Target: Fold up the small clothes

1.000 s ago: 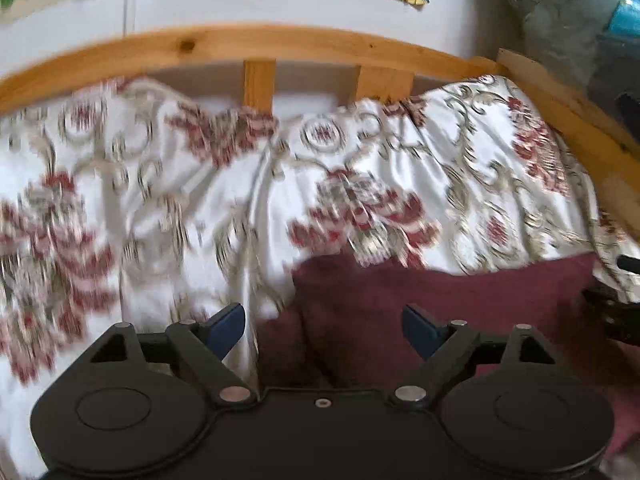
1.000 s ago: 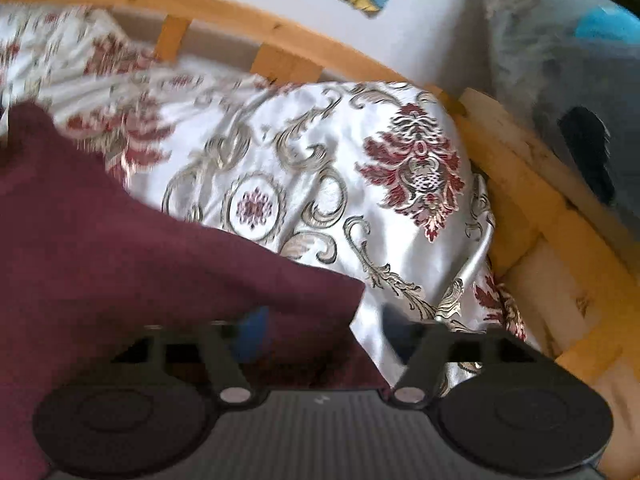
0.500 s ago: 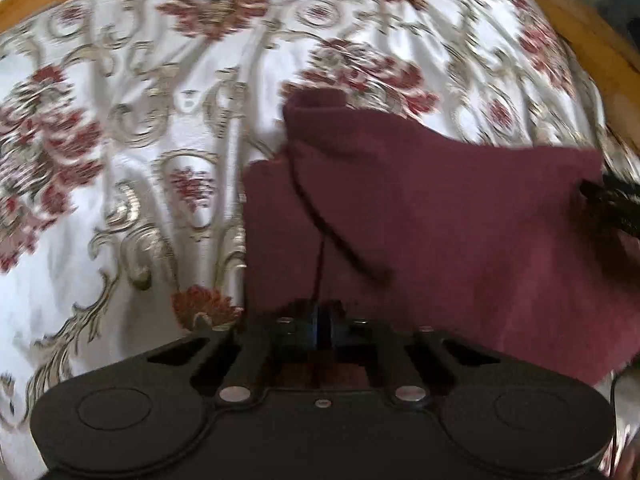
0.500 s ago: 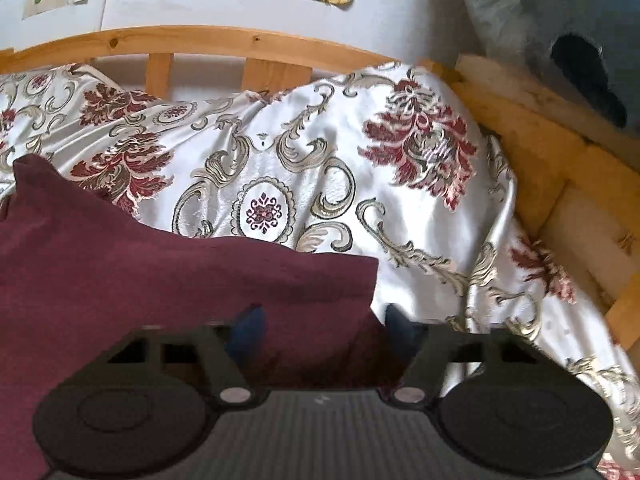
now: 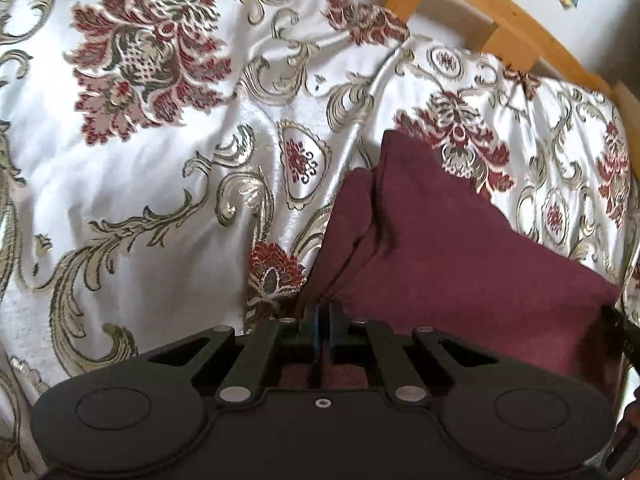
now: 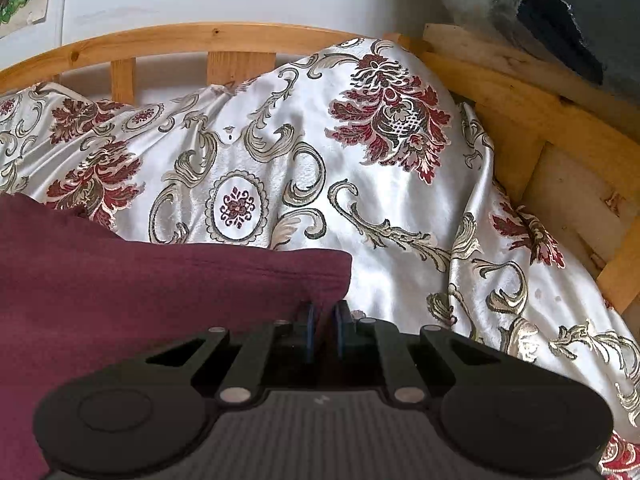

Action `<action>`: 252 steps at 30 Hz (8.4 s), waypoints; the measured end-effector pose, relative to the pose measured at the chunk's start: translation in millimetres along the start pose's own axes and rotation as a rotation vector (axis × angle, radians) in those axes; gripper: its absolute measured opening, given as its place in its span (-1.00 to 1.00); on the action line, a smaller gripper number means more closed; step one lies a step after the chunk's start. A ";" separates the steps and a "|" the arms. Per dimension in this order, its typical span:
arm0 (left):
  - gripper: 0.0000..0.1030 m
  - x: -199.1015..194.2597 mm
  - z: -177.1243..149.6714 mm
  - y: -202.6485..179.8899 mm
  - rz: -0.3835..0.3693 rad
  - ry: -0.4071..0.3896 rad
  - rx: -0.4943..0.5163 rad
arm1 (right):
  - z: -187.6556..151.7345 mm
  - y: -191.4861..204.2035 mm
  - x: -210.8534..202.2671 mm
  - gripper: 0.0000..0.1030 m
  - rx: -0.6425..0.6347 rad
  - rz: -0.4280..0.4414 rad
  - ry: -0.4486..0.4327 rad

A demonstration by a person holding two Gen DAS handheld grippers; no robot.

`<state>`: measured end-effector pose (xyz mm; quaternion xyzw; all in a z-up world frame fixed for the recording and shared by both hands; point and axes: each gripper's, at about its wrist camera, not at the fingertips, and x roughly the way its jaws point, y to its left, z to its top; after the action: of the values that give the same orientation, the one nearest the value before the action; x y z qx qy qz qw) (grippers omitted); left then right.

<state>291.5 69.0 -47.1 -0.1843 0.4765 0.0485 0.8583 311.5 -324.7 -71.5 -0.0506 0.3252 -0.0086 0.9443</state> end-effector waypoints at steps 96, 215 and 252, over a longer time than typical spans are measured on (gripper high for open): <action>-0.13 21.5 -15.2 10.0 -0.161 0.162 0.012 | -66.0 149.7 -70.8 1.00 -0.172 0.070 0.090; 0.50 -23.8 -166.5 -182.5 -0.287 -0.306 0.922 | -13.3 -34.8 -8.8 -0.27 0.288 0.339 0.056; 0.94 -43.4 -123.5 -142.0 -0.579 -0.204 0.430 | -33.5 -83.9 -62.1 -0.64 0.398 0.122 0.051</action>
<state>205.9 -103.5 -31.5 -0.1211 0.3158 -0.2793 0.8987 243.4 -408.2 -51.1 0.1572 0.3432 -0.0167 0.9259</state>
